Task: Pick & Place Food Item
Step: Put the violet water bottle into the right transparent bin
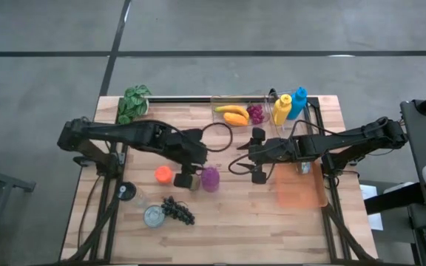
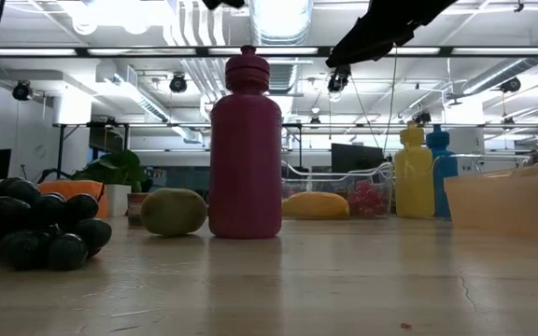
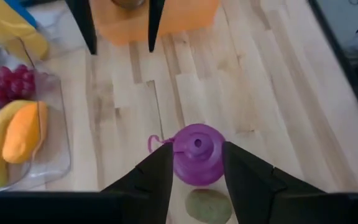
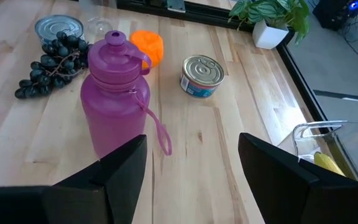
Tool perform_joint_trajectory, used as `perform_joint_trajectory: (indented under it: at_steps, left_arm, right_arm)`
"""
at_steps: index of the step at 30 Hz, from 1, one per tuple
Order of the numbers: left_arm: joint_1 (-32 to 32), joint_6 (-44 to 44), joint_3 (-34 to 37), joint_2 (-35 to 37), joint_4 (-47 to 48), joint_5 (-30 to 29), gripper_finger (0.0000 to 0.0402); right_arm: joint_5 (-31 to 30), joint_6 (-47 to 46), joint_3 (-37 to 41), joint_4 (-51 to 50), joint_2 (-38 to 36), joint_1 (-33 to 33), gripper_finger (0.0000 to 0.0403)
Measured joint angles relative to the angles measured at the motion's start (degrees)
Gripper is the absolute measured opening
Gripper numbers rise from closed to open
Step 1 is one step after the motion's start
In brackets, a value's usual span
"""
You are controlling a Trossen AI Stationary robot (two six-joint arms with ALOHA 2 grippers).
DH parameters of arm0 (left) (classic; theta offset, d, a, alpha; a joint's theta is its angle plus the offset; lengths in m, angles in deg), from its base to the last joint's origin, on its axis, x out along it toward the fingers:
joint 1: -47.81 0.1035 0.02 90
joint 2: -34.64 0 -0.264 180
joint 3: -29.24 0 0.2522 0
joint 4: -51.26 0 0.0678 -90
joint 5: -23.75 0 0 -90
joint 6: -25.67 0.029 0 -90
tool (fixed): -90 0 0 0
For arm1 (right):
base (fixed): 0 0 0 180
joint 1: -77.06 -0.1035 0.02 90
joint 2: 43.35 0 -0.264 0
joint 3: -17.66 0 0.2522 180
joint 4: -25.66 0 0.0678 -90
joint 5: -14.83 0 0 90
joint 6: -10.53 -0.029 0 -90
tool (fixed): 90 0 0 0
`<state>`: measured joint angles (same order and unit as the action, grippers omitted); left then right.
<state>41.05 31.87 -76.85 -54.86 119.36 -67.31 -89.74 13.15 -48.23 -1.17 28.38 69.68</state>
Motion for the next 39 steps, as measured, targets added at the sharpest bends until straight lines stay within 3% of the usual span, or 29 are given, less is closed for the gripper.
perform_joint_trajectory:
  at_steps: [6, 10, 13, 25, 30, 39]
  left_arm:
    - [-0.04, -0.02, 0.87, 4.12, 2.04, -2.51, 0.0139]
    - [-0.04, -0.17, 5.99, 7.78, 0.34, -2.58, 0.0139]
    - [-0.04, -0.25, 11.72, 11.22, -2.85, -2.6, 0.0136]
    - [-0.07, -0.69, 33.66, 28.02, -22.67, -2.59, 0.0135]
    - [-0.07, -0.32, 39.62, 32.83, -28.11, -2.58, 0.0135]
    - [-0.07, 3.02, 46.45, 36.55, -33.67, -2.6, 0.0134]
  right_arm:
    - [0.25, 0.74, 1.04, 5.55, 1.08, 0.0, 0.0242]
    - [4.32, 2.65, 1.88, 12.9, 3.36, 0.02, 0.0245]
    - [7.45, 2.94, 1.8, 16.57, 5.28, 0.0, 0.0247]
    - [8.59, 0.77, 1.78, 32.68, 10.7, 0.04, 0.0239]
    - [9.75, -4.12, 1.77, 39.34, 13.53, 0.01, 0.0242]
    - [11.43, -4.83, 1.81, 39.43, 13.32, 0.02, 0.0233]
